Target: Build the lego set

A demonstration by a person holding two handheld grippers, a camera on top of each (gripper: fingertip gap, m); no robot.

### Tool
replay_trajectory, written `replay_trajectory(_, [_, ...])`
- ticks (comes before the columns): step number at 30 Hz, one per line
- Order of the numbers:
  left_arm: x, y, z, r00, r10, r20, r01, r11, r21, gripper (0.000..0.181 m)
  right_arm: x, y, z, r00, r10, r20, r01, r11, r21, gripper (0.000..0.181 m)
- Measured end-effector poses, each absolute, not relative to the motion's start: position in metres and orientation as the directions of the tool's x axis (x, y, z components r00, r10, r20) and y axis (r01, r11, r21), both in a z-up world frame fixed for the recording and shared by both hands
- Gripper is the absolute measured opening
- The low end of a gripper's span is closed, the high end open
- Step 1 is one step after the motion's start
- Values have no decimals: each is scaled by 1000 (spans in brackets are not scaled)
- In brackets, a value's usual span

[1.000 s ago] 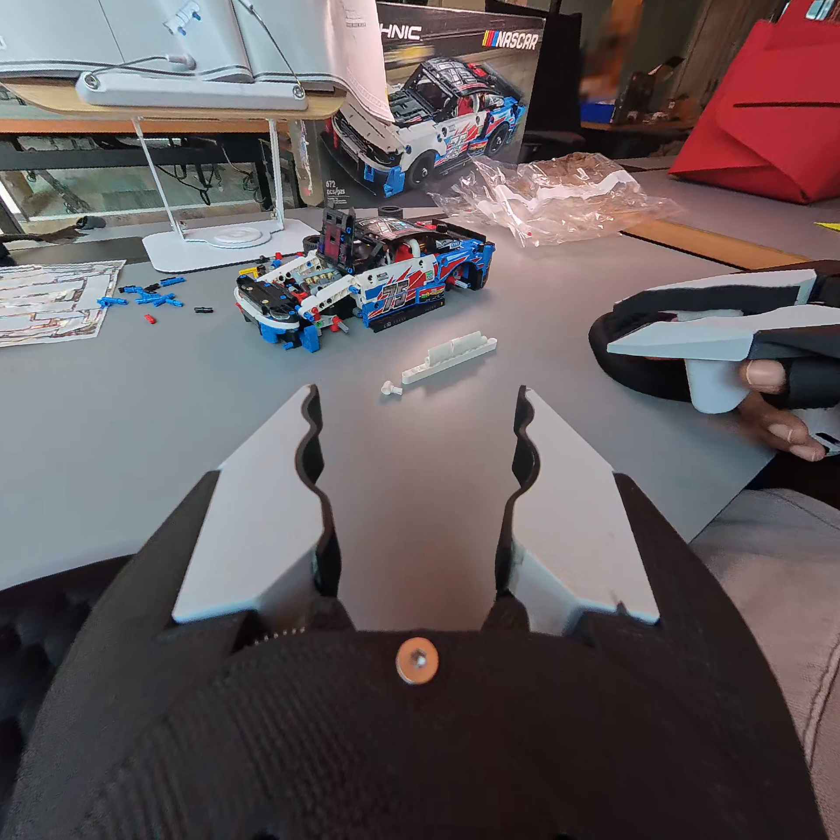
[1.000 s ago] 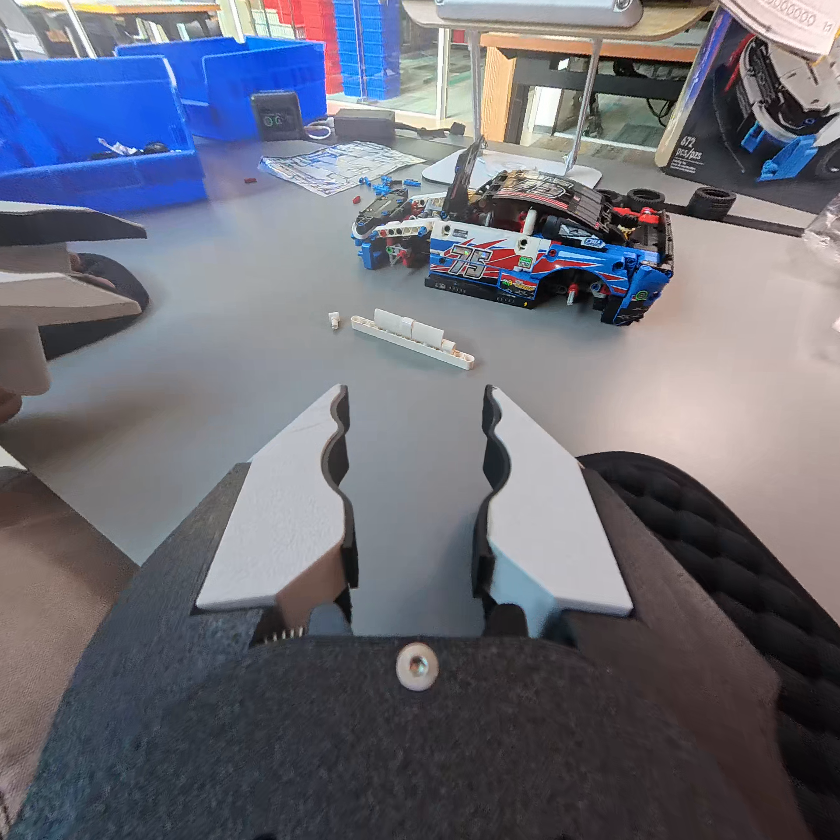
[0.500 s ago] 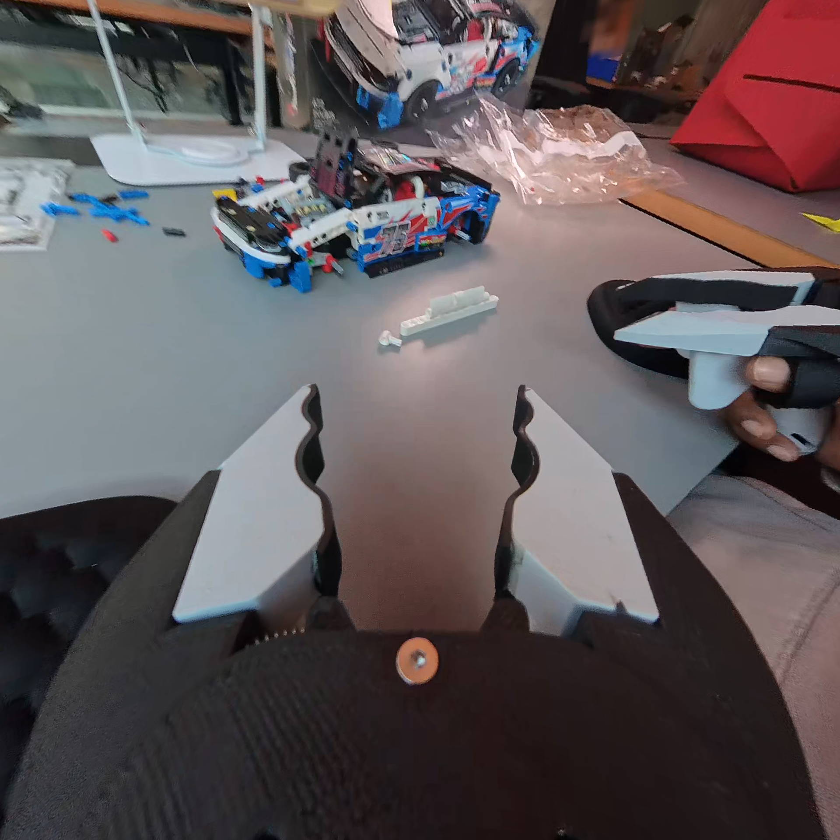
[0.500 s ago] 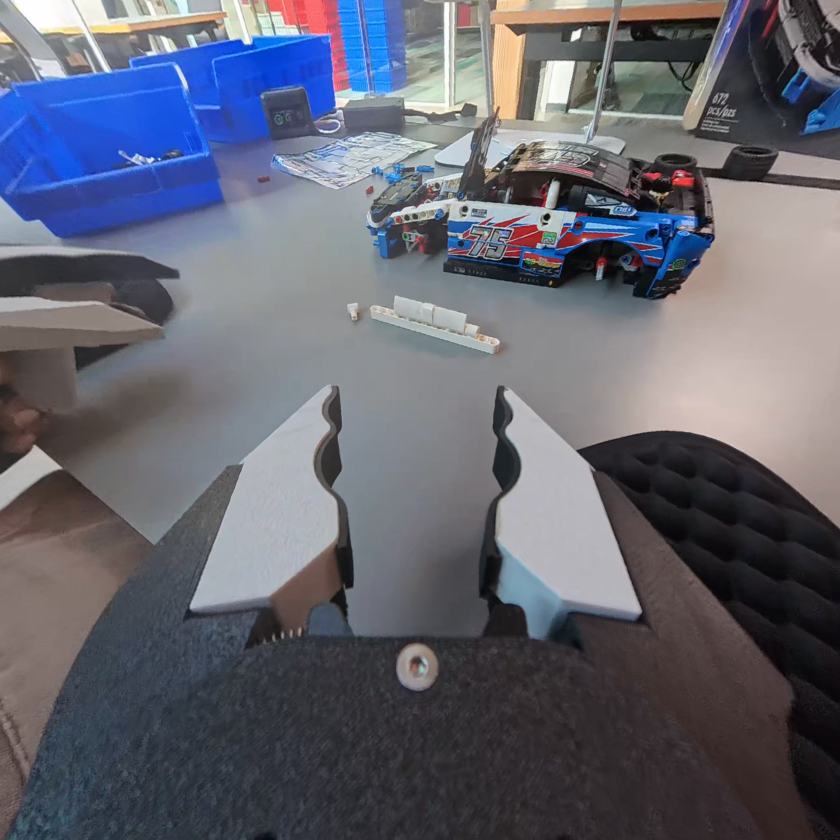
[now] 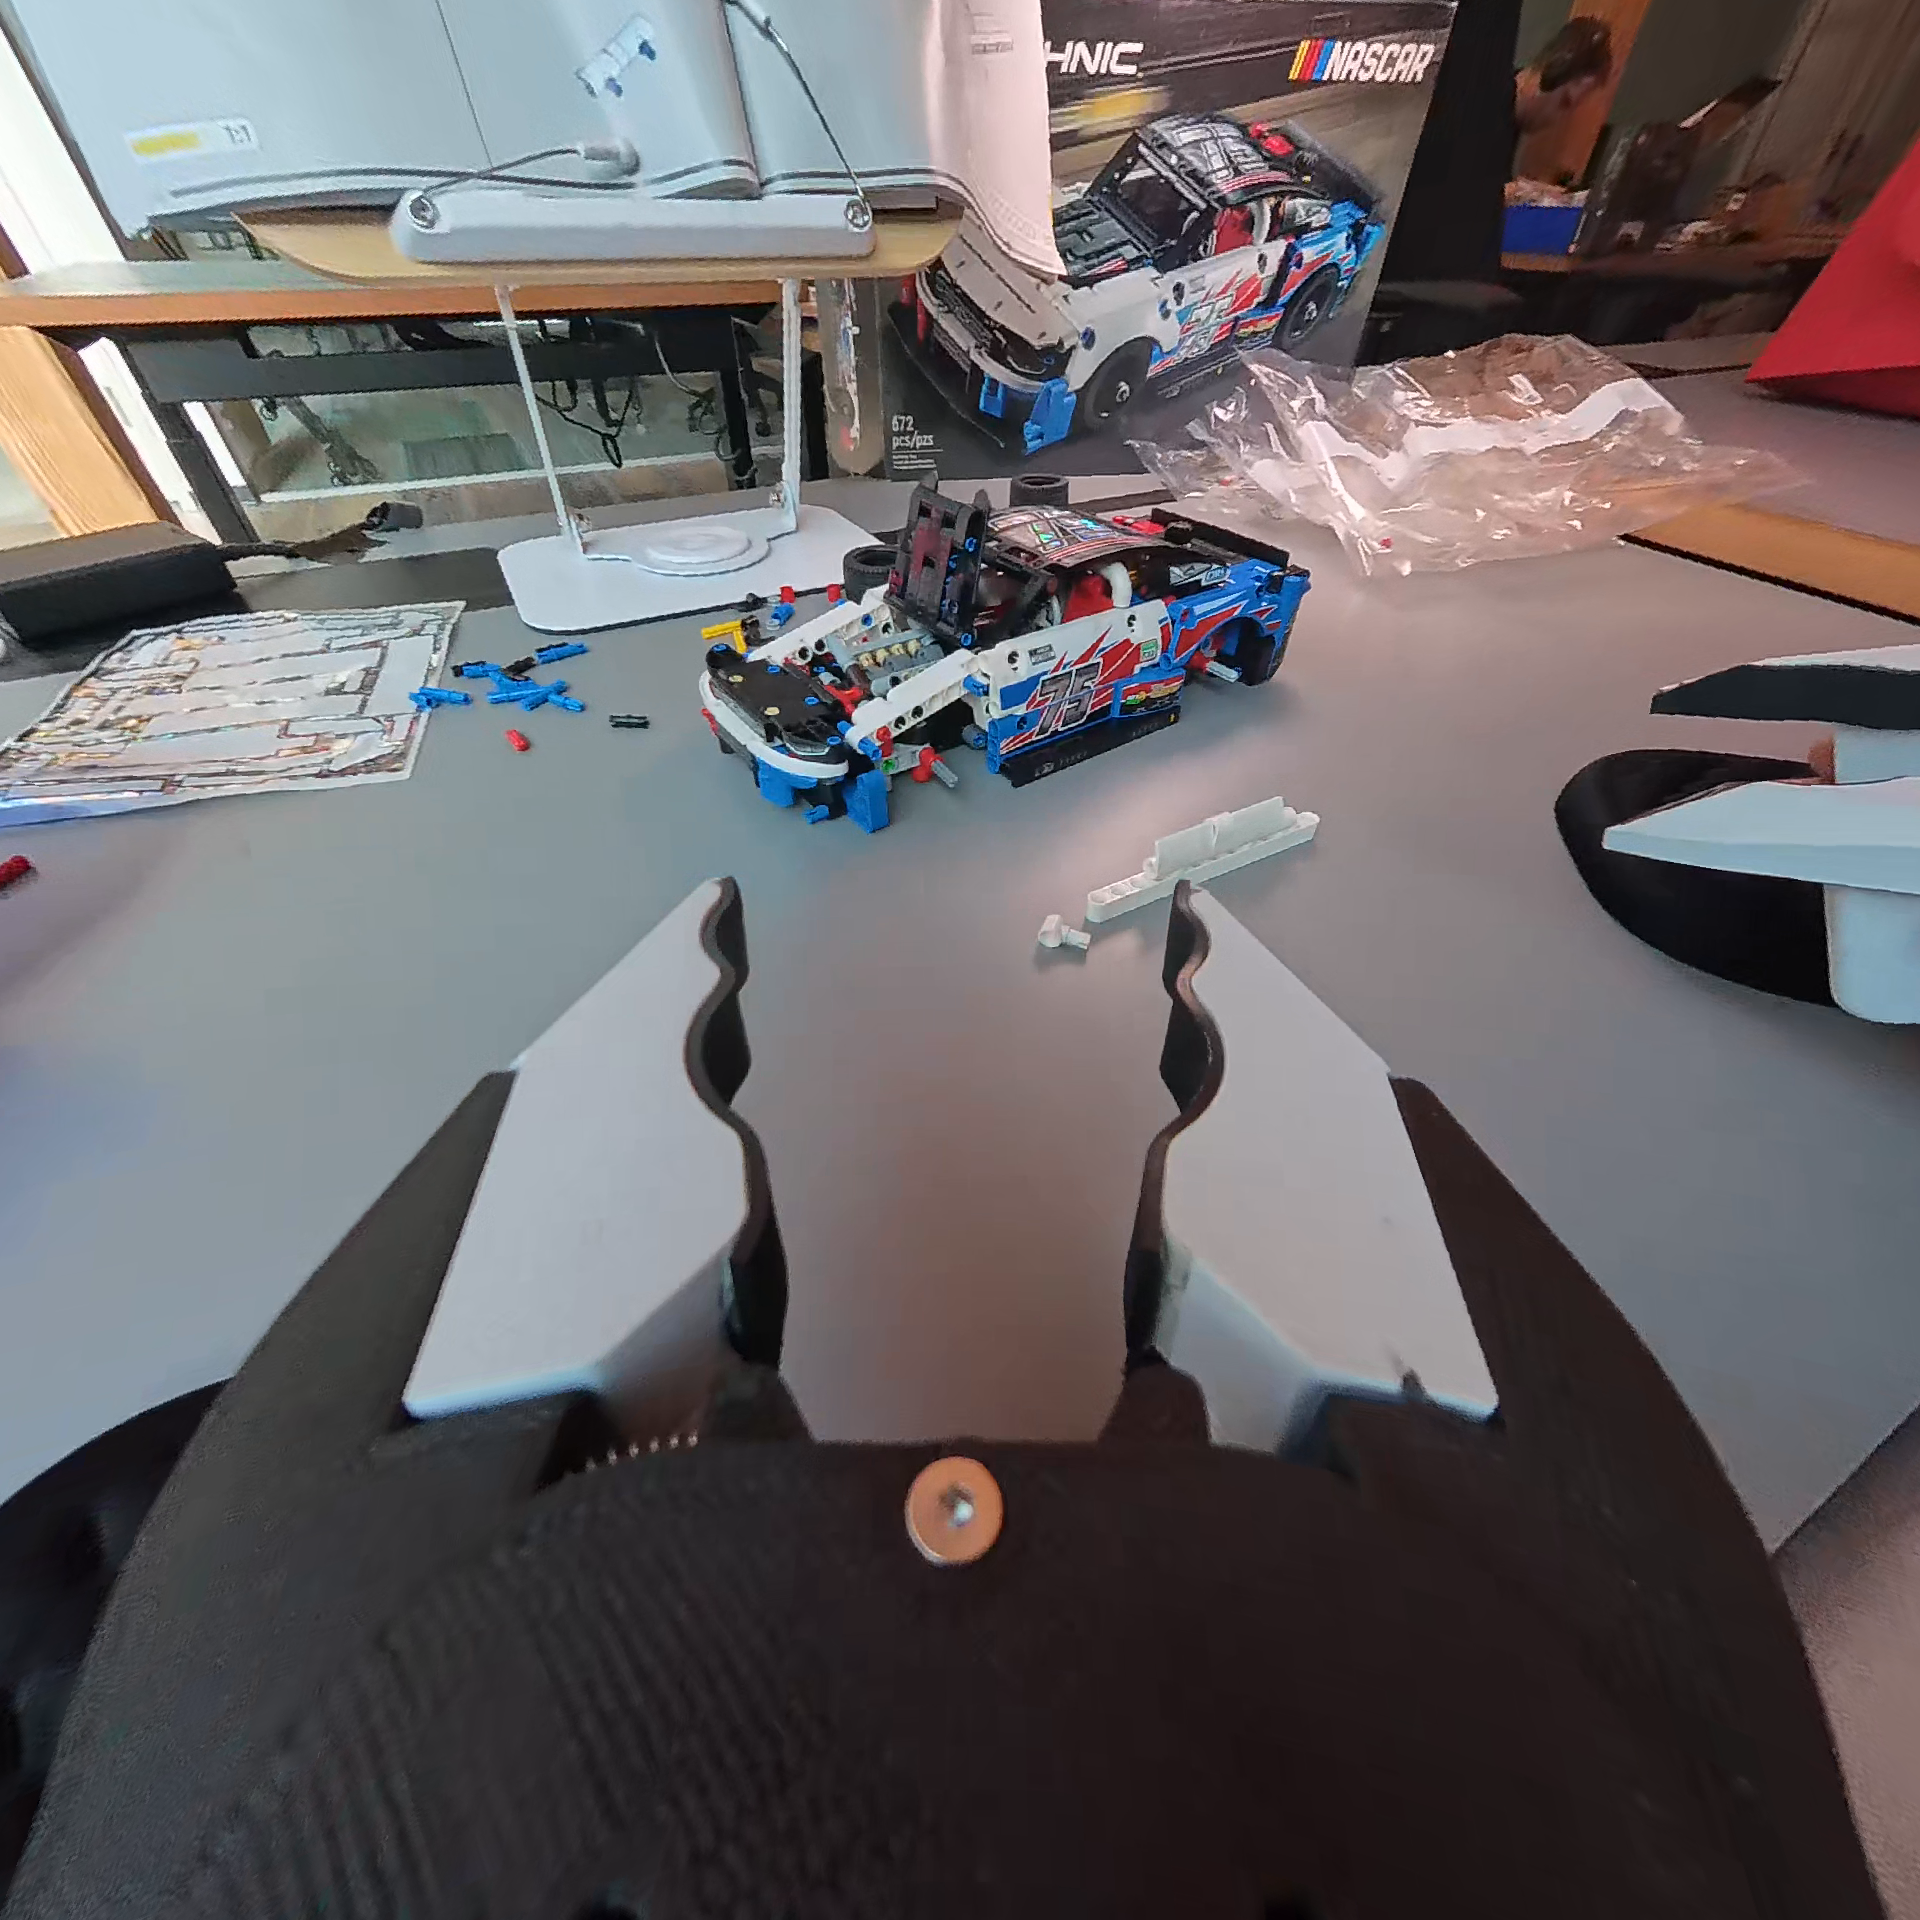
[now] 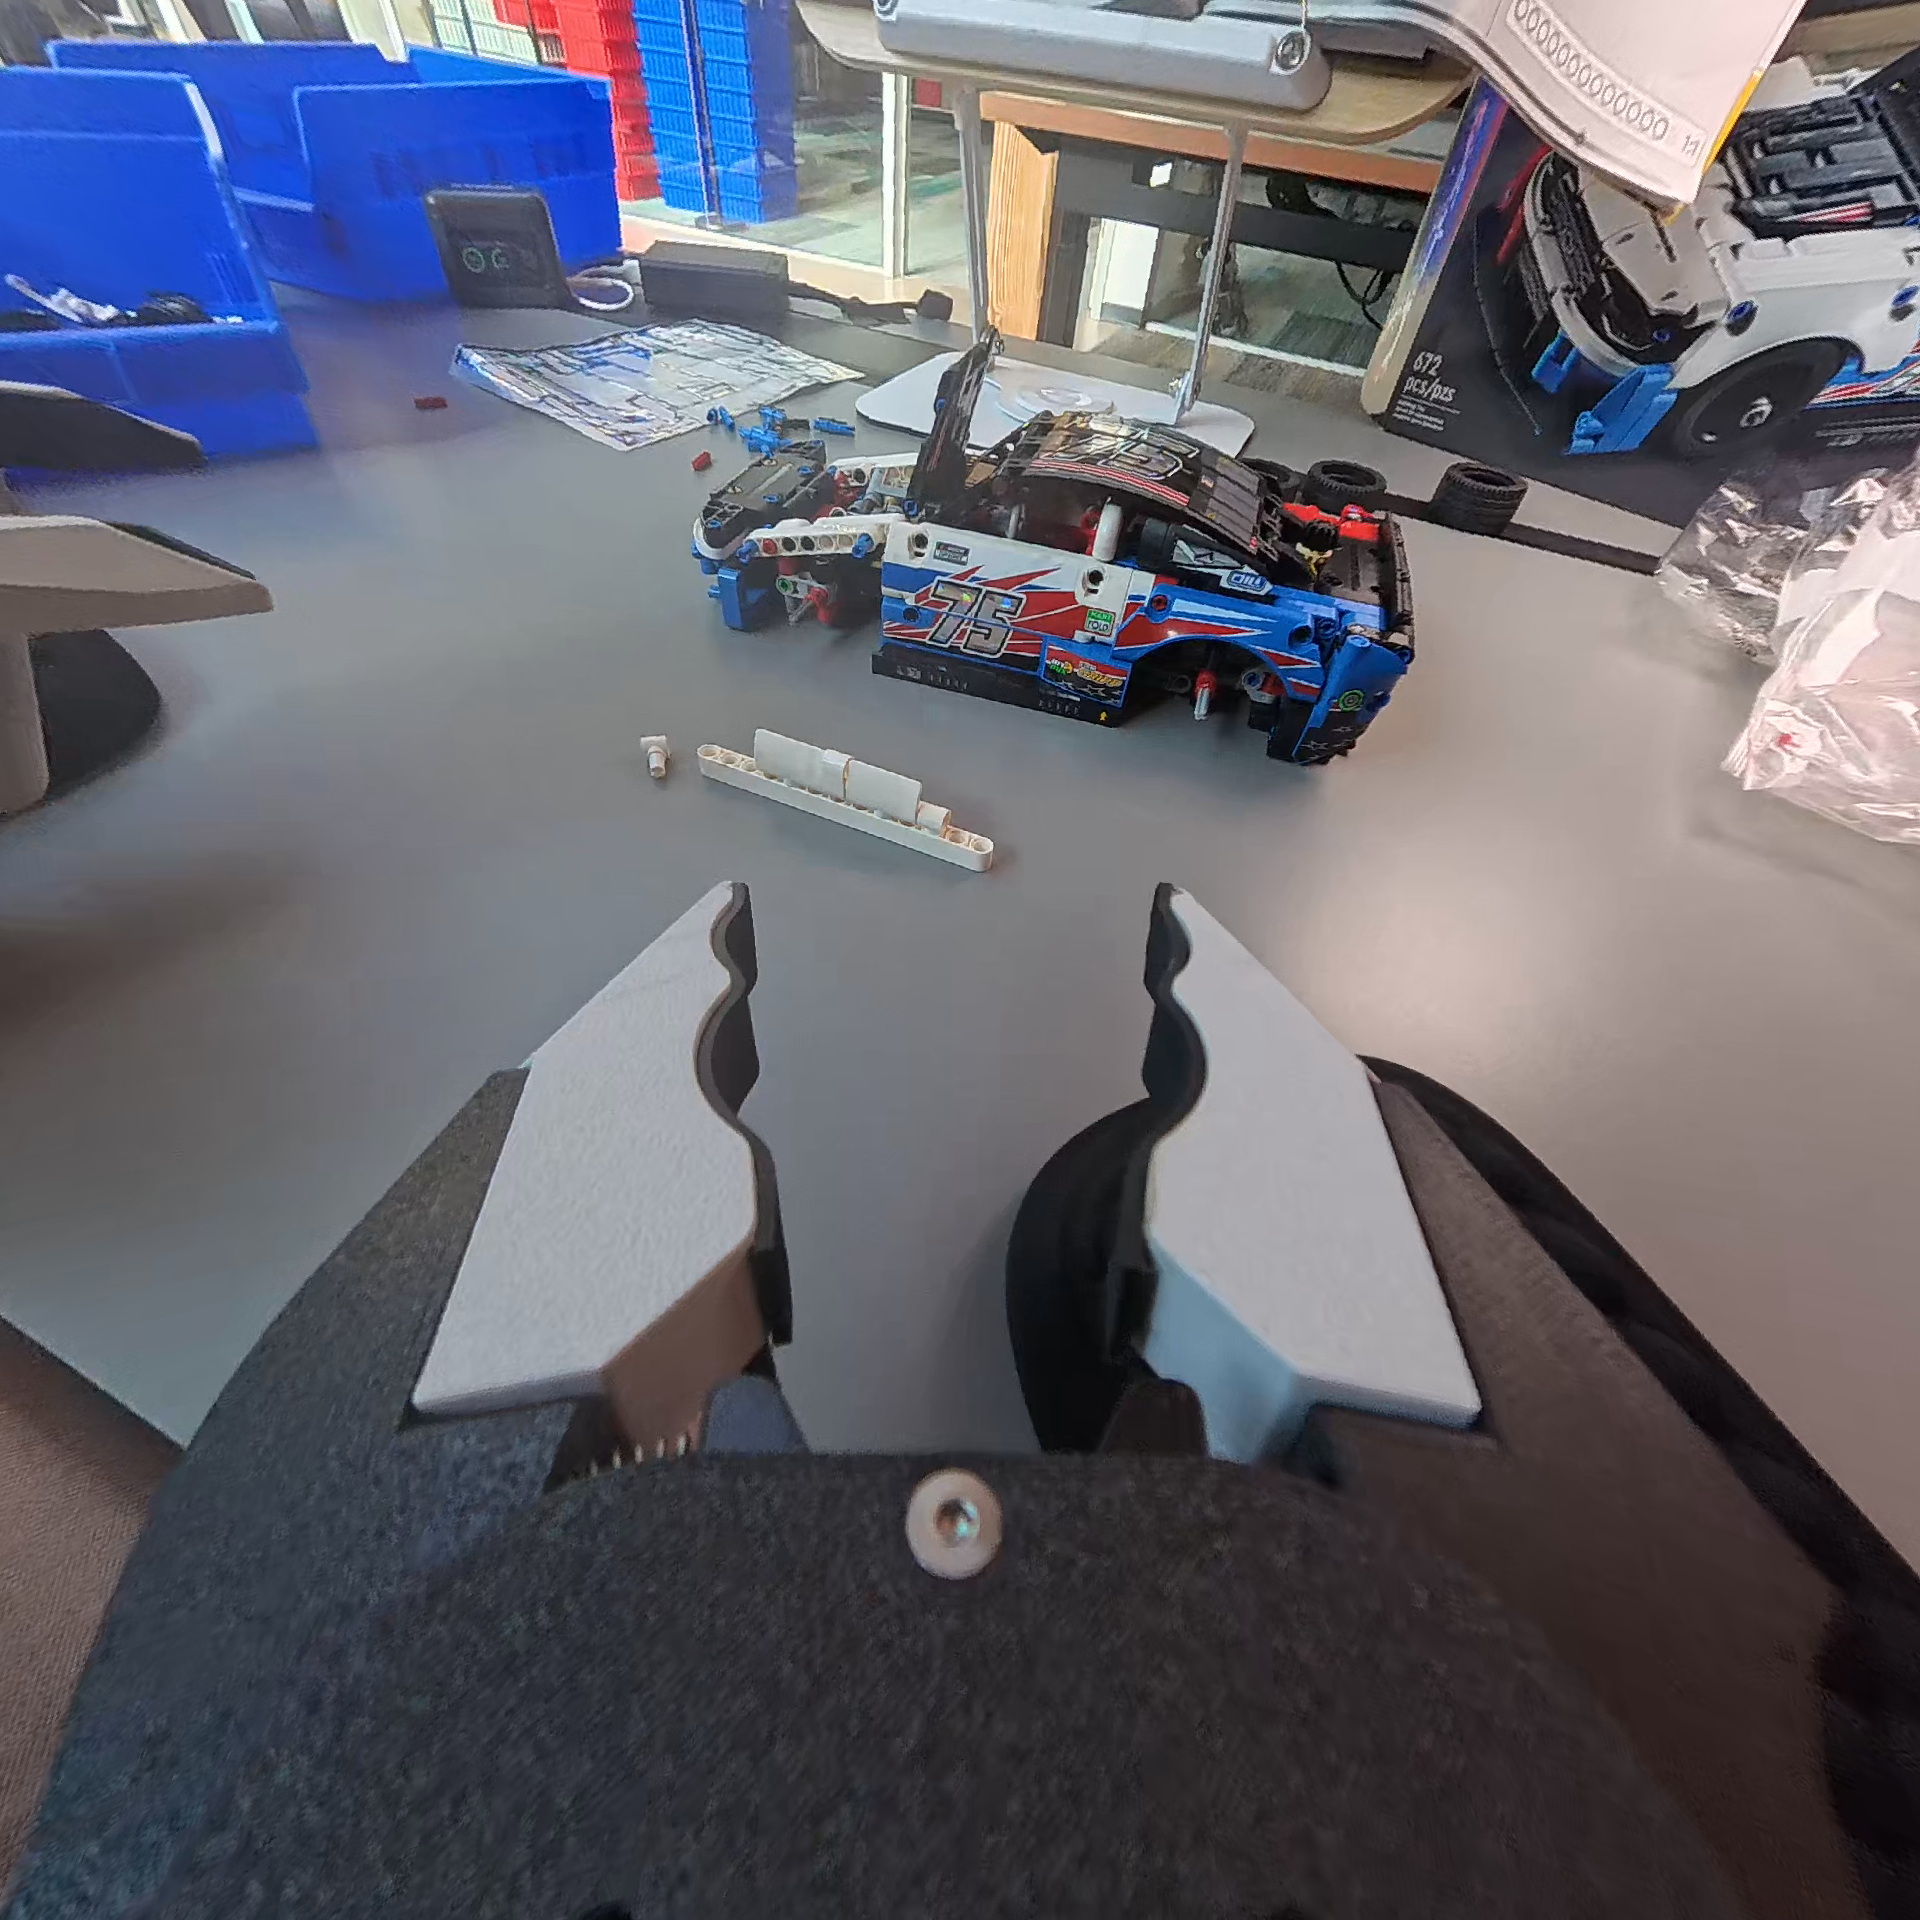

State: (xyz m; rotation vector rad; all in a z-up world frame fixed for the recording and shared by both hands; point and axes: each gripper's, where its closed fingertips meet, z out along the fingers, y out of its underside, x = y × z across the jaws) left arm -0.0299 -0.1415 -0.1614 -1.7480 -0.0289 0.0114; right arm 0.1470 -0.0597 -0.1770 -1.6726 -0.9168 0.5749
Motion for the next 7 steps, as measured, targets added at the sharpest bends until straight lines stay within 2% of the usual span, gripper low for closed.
replay_trajectory(1, [-32, -143, -161, 999, 38, -5, 2, -180, -984, 80, 147, -61, -178, 584, 808, 78, 283, -113, -952, 75])
replay_trajectory(7, [-38, -146, -166, 998, 67, 1, 14, -204, -979, 79, 149, -60, -180, 582, 809, 80, 297, -120, -947, 76])
